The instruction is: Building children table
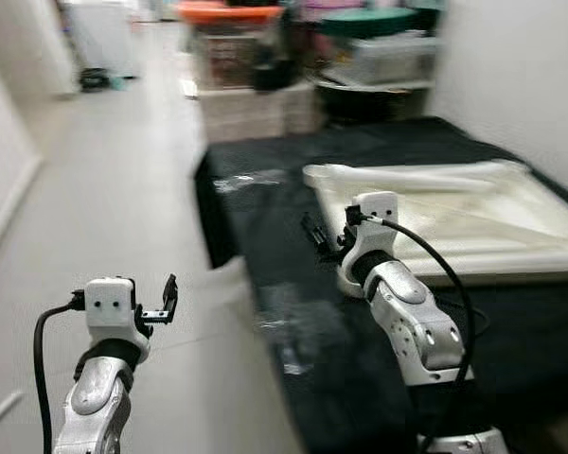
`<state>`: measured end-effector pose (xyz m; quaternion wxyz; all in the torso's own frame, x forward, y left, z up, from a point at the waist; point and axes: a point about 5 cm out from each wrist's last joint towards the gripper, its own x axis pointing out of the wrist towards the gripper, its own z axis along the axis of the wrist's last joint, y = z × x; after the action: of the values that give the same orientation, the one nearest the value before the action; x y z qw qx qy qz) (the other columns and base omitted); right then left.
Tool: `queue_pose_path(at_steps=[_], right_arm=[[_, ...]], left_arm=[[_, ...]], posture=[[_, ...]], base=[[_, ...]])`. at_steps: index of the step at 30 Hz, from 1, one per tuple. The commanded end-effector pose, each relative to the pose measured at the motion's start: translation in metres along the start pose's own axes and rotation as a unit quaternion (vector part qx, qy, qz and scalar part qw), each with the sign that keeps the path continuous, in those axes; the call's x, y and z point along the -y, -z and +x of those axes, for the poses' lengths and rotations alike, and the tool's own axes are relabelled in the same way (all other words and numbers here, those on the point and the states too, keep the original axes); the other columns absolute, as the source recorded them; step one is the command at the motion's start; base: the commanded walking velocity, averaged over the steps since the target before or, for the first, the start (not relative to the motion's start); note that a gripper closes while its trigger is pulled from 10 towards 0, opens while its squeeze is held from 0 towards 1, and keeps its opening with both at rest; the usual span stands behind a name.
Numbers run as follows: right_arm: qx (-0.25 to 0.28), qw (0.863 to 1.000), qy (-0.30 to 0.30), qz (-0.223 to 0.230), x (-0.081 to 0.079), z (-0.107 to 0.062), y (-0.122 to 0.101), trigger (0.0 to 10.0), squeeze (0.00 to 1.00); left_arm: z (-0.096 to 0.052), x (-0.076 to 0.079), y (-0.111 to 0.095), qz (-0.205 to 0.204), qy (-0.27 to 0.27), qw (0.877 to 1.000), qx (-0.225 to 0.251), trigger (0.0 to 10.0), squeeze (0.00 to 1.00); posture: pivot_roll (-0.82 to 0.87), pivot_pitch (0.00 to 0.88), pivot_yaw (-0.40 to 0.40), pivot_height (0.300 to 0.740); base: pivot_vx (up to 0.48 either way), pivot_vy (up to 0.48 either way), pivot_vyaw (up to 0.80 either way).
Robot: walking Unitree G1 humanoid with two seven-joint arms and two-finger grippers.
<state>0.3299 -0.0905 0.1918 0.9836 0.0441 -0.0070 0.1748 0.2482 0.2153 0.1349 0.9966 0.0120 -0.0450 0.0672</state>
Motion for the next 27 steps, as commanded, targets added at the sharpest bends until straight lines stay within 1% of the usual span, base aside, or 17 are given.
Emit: queue_pose_path(at_steps=[1, 3, 6, 8, 16, 22, 23, 25, 26, 27], right_arm=[[-0.006, 1.0, -0.001, -0.001, 0.001, -0.002, 0.004, 10.0, 0.0], [-0.006, 1.0, 0.003, 0.017, 0.002, -0.001, 0.005, 10.0, 0.0], [-0.001, 1.0, 0.01, 0.021, 0.004, 0.0, 0.004, 10.0, 0.0], [0.004, 0.999, 0.018, 0.041, 0.006, 0.0, 0.004, 10.0, 0.0], [0.0, 0.999, 0.036, 0.038, 0.013, 0.0, 0.006, 10.0, 0.0], [-0.001, 0.998, 0.049, 0.039, 0.018, 0.0, 0.008, 10.0, 0.0], [0.005, 0.998, 0.054, 0.018, 0.021, -0.002, 0.008, 10.0, 0.0], [0.005, 0.998, 0.054, 0.018, 0.021, -0.002, 0.008, 10.0, 0.0], [0.016, 0.998, 0.054, -0.041, 0.027, -0.011, 0.013, 10.0, 0.0], [0.016, 0.998, 0.054, -0.041, 0.027, -0.011, 0.013, 10.0, 0.0]], left_arm=[[-0.002, 0.002, 0.0, 0.0, 0.001, 1.0, 0.002, 10.0, 0.0], [-0.002, 0.005, -0.001, 0.004, 0.007, 1.0, 0.004, 10.0, 0.0], [-0.002, 0.007, 0.0, 0.003, 0.012, 1.0, 0.0, 10.0, 0.0], [-0.002, 0.007, 0.0, 0.002, 0.012, 1.0, 0.001, 10.0, 0.0], [0.001, 0.006, 0.0, 0.006, 0.014, 1.0, 0.002, 10.0, 0.0], [0.002, 0.006, -0.001, 0.001, 0.017, 1.0, 0.001, 10.0, 0.0], [0.001, 0.007, -0.001, 0.007, 0.02, 1.0, 0.002, 10.0, 0.0], [0.001, 0.007, -0.001, 0.007, 0.02, 1.0, 0.002, 10.0, 0.0], [-0.005, 0.008, 0.0, 0.022, 0.025, 0.999, 0.004, 10.0, 0.0], [-0.005, 0.008, 0.0, 0.022, 0.025, 0.999, 0.004, 10.0, 0.0]], posture=[[0.05, 0.0, -0.05, 0.74], [0.05, 0.0, -0.051, 0.74], [0.05, 0.0, -0.051, 0.74], [0.05, 0.0, -0.049, 0.74], [0.05, 0.0, -0.048, 0.74], [0.05, 0.0, -0.047, 0.74], [0.06, 0.0, -0.051, 0.74], [0.06, 0.0, -0.051, 0.74], [0.05, 0.0, -0.052, 0.74], [0.05, 0.0, -0.052, 0.74]], base=[[0.0, 0.266, 0.8], [0.0, 0.0, 0.8], [0.0, 0.0, 0.8], [0.0, 0.0, 0.0], [0.0, 0.0, 0.0], [0.0, 0.0, 0.0], [0.0, 0.0, 0.0], [0.0, 0.0, 0.0], [0.0, 0.0, 0.0], [0.0, 0.0, 0.0]])
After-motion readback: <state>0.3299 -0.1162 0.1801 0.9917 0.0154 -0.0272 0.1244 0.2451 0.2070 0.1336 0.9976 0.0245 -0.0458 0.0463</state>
